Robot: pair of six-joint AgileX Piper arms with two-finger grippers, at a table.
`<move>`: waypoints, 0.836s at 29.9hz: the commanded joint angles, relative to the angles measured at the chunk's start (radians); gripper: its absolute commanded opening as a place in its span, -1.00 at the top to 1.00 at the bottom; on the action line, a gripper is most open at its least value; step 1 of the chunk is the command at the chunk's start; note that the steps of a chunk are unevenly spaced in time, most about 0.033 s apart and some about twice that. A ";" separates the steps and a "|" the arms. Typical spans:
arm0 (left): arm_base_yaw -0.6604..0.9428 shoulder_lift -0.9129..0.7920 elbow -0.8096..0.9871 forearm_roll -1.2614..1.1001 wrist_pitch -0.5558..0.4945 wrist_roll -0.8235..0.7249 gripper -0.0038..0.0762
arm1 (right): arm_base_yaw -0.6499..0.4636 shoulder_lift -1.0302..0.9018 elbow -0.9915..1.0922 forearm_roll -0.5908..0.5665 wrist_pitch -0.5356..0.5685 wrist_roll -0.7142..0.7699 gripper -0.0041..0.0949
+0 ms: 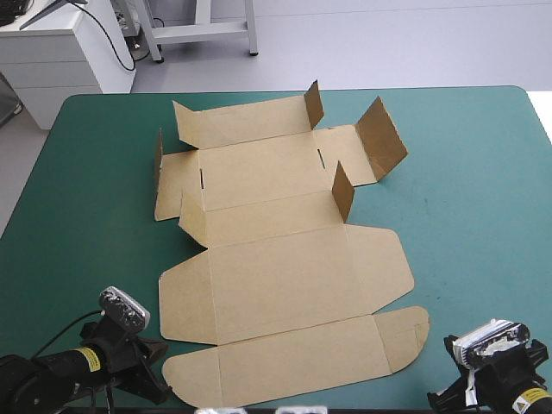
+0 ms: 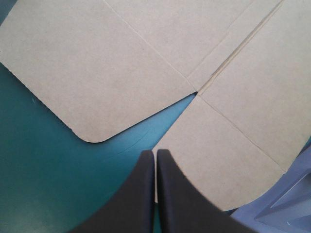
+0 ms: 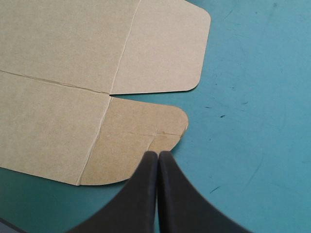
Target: Fold the box
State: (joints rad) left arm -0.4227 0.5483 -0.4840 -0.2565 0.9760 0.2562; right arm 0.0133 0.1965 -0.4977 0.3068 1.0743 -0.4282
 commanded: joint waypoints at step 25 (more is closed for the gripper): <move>-0.004 0.003 -0.031 -0.025 -0.065 0.010 0.92 | 0.004 0.015 -0.026 0.016 -0.082 -0.001 0.96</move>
State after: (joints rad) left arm -0.4227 0.5483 -0.4840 -0.2567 0.9642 0.2671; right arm 0.0133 0.1965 -0.4977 0.3068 1.0630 -0.4282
